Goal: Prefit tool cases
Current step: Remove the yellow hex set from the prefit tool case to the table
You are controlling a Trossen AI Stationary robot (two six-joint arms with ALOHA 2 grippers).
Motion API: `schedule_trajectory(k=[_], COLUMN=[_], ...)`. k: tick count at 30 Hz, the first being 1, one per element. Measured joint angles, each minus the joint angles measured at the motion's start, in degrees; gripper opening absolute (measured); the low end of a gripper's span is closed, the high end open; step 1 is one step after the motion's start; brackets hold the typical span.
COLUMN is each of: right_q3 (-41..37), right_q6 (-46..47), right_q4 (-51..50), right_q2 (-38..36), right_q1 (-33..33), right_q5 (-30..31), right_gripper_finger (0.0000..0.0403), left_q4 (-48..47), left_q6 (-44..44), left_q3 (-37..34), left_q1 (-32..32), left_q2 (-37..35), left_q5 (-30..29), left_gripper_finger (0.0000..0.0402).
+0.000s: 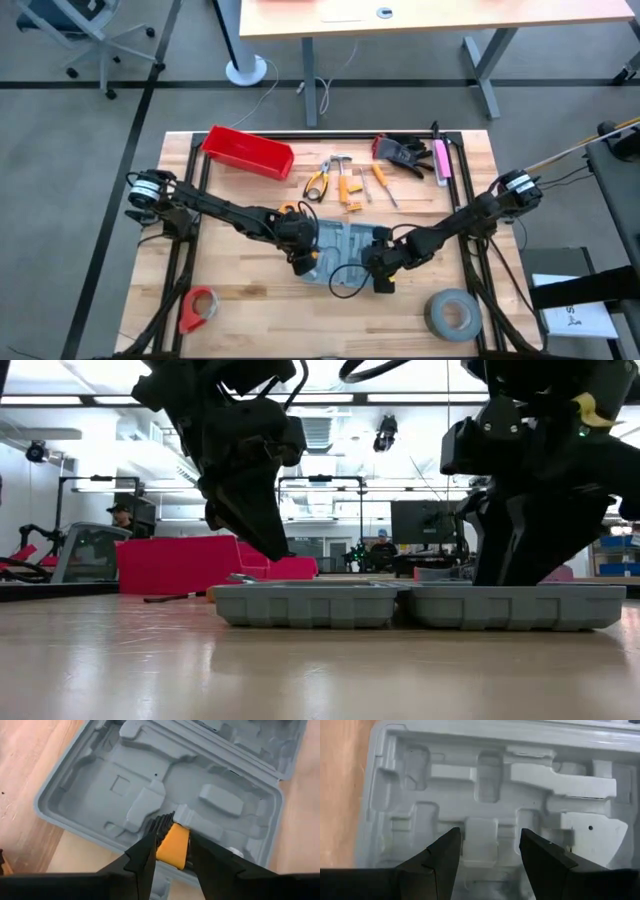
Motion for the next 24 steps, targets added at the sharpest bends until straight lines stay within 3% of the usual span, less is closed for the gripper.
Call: schedule_trajectory(k=[15,24], right_q3=[-2.5,-2.5], right_q6=[-0.8,-0.8], right_q4=[4.0,4.1], right_q2=[0.0,0.0], right_q1=[-1.5,-1.7], right_q5=[-2.6,-2.6], right_gripper_finger=[0.0183,0.0183], left_q4=[0.0,-0.3], left_q6=[7.6,7.6], left_q3=[-0.1,-1.1], left_q1=[2.4,8.8], left_q2=[0.1,0.1], left_q5=[0.6,11.1], left_gripper_finger=[0.0155,0.0155])
